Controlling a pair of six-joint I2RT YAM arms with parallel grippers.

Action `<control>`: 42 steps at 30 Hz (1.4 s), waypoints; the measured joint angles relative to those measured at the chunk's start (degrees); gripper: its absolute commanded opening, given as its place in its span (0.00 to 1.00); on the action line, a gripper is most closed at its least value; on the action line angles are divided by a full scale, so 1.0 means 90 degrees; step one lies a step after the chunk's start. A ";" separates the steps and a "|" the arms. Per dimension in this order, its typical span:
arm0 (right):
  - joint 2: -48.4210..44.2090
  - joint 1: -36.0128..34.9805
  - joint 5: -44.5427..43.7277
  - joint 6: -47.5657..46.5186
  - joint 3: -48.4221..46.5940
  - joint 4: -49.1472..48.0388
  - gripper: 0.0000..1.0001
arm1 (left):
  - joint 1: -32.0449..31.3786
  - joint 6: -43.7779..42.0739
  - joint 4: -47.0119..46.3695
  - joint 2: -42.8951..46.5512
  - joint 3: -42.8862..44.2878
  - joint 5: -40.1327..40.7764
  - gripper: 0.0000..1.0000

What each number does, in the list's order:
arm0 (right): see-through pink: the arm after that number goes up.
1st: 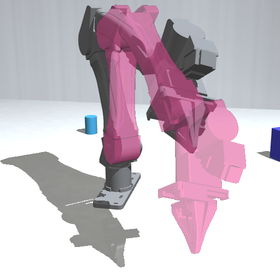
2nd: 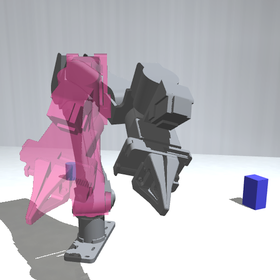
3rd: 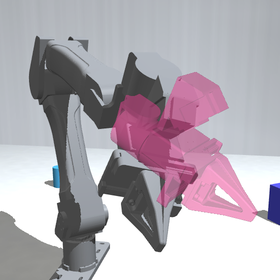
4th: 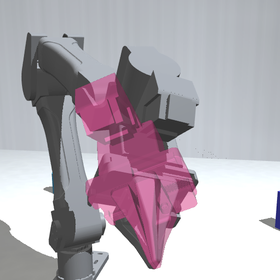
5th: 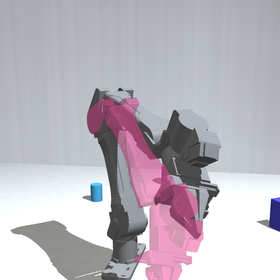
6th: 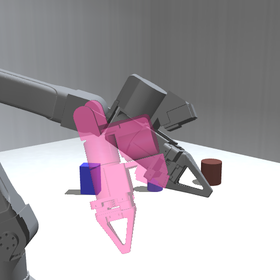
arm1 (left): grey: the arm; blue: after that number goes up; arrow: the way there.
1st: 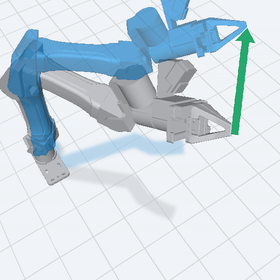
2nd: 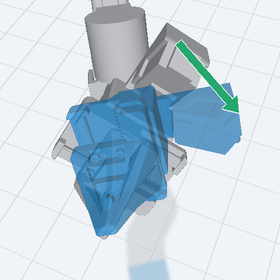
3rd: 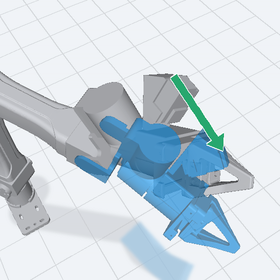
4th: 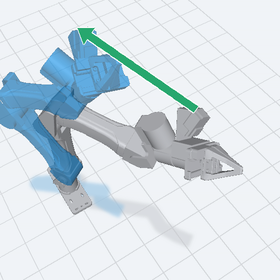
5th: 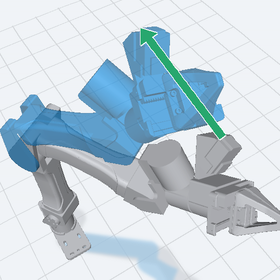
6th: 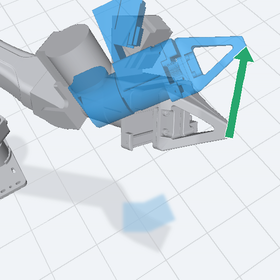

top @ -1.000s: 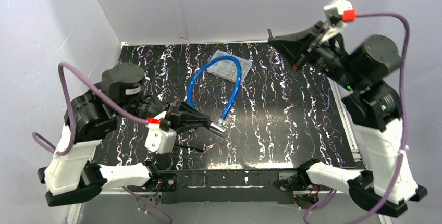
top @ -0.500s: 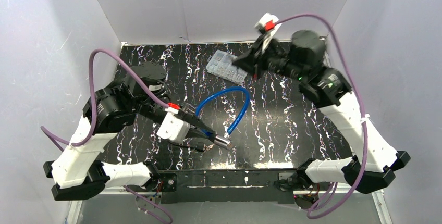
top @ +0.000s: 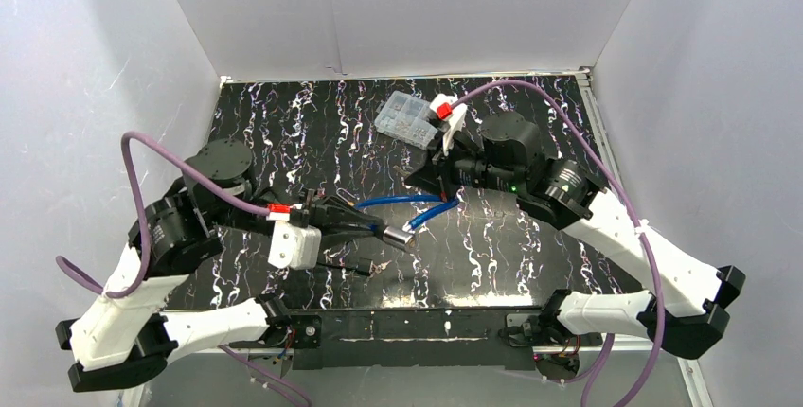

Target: Unlock with the key

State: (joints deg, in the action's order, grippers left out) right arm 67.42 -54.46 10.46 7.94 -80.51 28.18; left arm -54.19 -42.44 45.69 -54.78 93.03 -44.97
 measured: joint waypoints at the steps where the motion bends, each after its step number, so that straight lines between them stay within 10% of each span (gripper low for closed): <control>1: -0.0066 -0.0022 -0.0039 0.0056 0.0049 -0.0002 0.01 | -0.0002 0.0019 -0.0277 0.0136 -0.0231 0.0158 0.00; 20: -0.0515 -0.0583 -0.1632 0.1416 0.0563 -0.0291 0.01 | -0.0034 -0.0386 -0.4549 0.0865 -0.2839 0.2778 0.00; 42: -0.0721 -0.0663 -0.2363 0.1787 0.0597 -0.0219 0.01 | 0.0034 0.0607 -0.5093 0.0838 -0.4085 0.3186 0.00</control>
State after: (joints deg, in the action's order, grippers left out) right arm 60.93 -60.42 -10.81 24.03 -75.13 26.22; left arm -53.89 -36.97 -0.14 -47.24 56.27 -16.29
